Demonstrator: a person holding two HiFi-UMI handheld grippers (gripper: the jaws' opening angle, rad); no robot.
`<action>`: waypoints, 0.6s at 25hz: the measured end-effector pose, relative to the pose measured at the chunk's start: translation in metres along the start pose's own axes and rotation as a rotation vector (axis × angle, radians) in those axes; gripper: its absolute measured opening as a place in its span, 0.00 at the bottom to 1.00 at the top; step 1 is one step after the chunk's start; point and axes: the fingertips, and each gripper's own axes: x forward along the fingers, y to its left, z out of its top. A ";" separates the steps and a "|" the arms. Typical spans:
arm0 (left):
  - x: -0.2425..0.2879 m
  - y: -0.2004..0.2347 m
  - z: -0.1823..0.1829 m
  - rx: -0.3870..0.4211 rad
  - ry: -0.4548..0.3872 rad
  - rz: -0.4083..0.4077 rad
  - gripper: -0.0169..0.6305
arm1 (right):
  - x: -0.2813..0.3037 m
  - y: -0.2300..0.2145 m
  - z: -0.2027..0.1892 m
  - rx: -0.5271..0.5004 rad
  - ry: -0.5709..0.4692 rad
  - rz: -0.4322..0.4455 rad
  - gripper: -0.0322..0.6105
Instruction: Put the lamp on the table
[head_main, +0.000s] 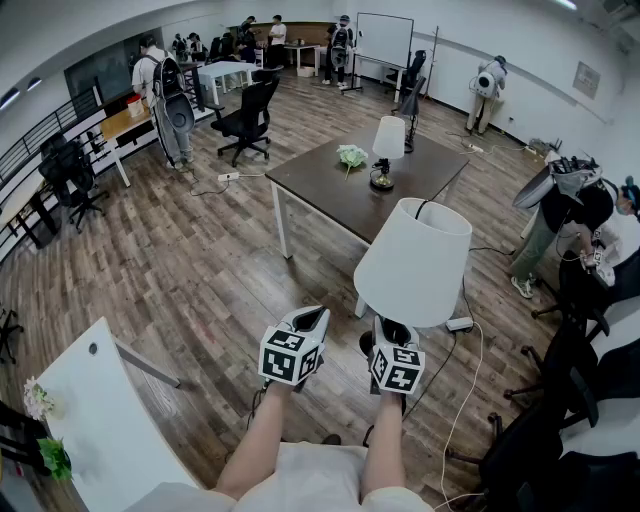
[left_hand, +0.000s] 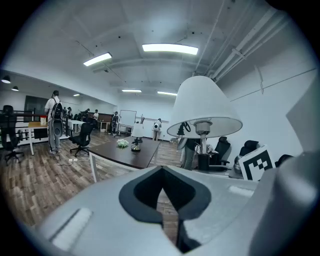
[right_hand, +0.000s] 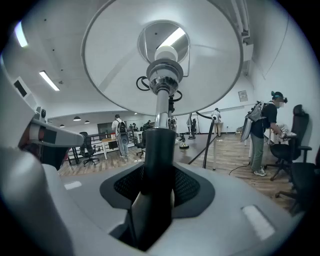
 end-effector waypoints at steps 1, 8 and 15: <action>0.002 -0.003 0.000 0.004 0.003 -0.001 0.03 | -0.001 -0.003 0.001 0.005 -0.003 0.001 0.34; 0.007 -0.015 0.004 0.014 -0.006 -0.003 0.03 | -0.004 -0.012 0.003 0.012 -0.016 0.016 0.34; 0.005 -0.023 0.002 0.012 -0.002 0.003 0.03 | -0.012 -0.021 0.003 0.001 -0.024 0.026 0.34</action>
